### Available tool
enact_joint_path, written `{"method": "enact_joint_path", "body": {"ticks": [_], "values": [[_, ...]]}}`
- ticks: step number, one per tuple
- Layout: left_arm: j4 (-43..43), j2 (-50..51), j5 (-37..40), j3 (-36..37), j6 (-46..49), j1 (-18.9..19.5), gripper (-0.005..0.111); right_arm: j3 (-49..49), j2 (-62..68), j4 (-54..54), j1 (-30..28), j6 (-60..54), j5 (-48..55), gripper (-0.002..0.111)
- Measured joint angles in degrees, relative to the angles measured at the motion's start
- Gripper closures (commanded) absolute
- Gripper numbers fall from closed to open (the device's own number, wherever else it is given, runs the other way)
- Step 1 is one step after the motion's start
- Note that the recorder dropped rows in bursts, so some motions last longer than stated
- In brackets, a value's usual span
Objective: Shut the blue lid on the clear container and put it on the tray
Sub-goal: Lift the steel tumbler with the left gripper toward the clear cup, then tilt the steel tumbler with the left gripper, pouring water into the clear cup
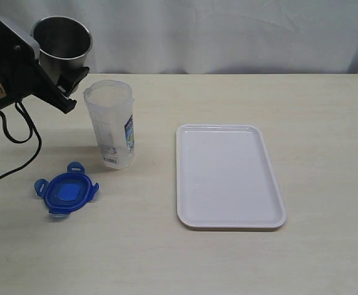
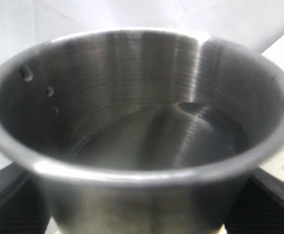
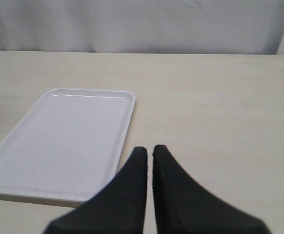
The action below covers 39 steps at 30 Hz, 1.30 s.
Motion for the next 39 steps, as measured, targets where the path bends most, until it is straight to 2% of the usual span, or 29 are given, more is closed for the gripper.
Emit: {"method": "enact_joint_path", "body": {"ticks": [6, 14, 39], "values": [[0.0, 0.0, 0.0, 0.0, 1.8, -0.1, 0.107, 0.0, 0.0, 0.0, 0.0, 0.0, 0.0, 0.104], [-0.4, 0.0, 0.4, 0.0, 4.8, -2.7, 0.107, 0.0, 0.0, 0.0, 0.0, 0.0, 0.0, 0.104], [-2.9, 0.0, 1.9, 0.0, 22.8, -2.6, 0.107, 0.0, 0.0, 0.0, 0.0, 0.0, 0.0, 0.104]]}}
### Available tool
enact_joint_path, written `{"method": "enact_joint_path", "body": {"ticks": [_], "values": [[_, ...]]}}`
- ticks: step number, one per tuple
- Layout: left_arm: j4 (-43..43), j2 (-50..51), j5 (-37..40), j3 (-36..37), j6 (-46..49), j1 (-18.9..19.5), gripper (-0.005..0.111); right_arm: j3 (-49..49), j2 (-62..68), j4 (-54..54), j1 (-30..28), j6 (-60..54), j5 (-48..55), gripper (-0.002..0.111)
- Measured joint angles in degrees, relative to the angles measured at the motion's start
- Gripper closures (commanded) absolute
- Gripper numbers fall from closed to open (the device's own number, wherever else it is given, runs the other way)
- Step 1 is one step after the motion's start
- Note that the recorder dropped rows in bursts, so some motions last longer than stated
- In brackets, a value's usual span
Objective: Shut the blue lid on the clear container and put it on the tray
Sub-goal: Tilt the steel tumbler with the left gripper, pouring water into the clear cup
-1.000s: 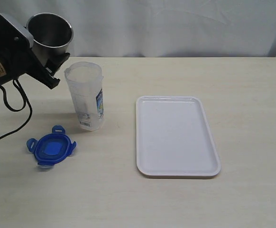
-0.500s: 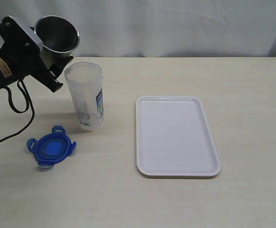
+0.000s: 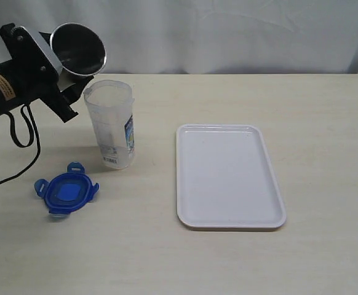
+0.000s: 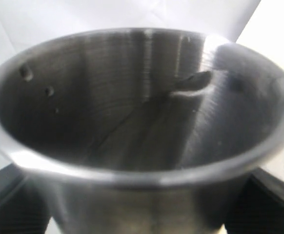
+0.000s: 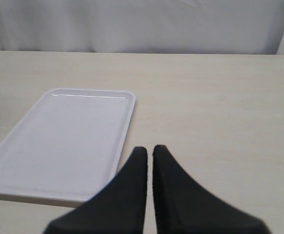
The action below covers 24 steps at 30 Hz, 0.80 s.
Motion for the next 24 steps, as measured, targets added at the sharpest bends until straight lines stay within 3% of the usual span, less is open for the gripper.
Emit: {"method": "enact_joint_path", "body": {"ticks": [24], "values": [[0.0, 0.0, -0.6, 0.0, 9.0, 0.0, 0.107, 0.0, 0.0, 0.0, 0.0, 0.0, 0.0, 0.104]]}}
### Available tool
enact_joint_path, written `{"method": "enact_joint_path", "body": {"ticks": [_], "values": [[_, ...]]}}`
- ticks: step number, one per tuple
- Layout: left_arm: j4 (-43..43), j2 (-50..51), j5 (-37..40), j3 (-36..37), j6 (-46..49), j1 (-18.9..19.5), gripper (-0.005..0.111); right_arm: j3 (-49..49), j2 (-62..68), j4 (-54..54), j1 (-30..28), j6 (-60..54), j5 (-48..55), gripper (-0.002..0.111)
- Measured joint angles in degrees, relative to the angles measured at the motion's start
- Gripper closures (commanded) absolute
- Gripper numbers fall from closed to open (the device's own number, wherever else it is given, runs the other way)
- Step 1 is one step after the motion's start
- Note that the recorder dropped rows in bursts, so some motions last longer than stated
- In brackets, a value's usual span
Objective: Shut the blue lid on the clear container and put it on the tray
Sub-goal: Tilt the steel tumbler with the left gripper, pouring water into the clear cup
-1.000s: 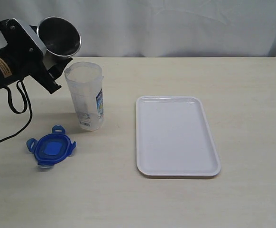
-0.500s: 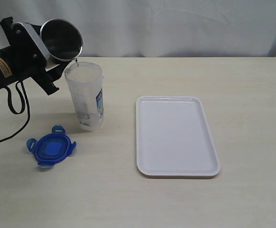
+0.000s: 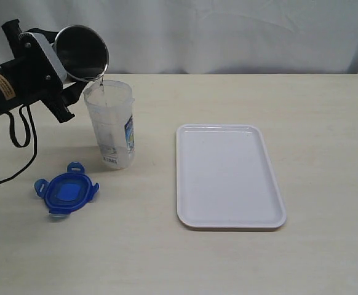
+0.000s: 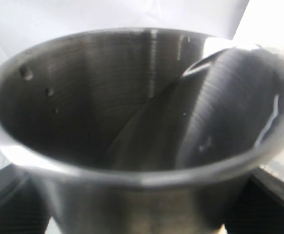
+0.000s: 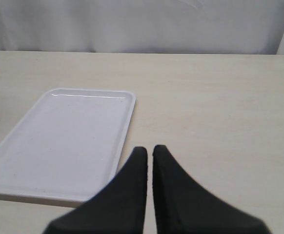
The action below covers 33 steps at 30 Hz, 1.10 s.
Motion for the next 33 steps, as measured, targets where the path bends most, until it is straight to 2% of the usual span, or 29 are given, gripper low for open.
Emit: {"method": "enact_joint_path", "body": {"ticks": [33], "values": [[-0.9, 0.0, 0.4, -0.7, 4.0, 0.0, 0.107, 0.0, 0.0, 0.0, 0.0, 0.0, 0.0, 0.104]]}}
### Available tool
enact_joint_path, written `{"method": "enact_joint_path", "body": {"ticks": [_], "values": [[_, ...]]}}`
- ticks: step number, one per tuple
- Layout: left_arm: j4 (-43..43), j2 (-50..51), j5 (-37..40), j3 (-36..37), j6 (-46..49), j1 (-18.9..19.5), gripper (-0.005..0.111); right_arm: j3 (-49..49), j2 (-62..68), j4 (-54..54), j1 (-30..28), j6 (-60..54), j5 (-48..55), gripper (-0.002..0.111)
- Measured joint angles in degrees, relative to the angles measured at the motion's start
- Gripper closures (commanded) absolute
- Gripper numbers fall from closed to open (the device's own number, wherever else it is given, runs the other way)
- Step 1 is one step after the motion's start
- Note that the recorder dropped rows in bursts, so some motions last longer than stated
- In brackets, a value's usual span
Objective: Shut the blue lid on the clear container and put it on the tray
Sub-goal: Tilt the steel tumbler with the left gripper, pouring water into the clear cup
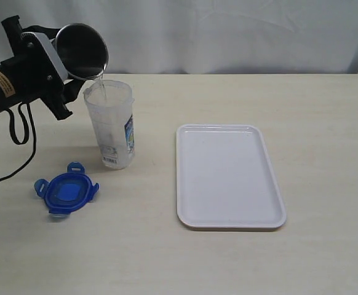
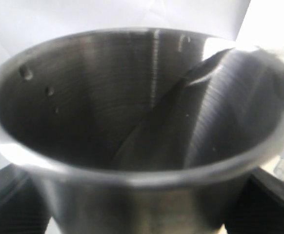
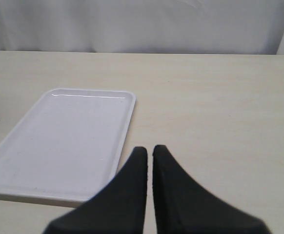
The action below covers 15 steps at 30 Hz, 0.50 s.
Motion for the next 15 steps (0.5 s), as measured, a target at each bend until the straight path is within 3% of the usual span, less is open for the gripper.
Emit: {"method": "enact_joint_path", "body": {"ticks": [15], "values": [[0.0, 0.0, 0.6, 0.0, 2.1, 0.0, 0.107, 0.0, 0.0, 0.0, 0.0, 0.0, 0.0, 0.104]]}}
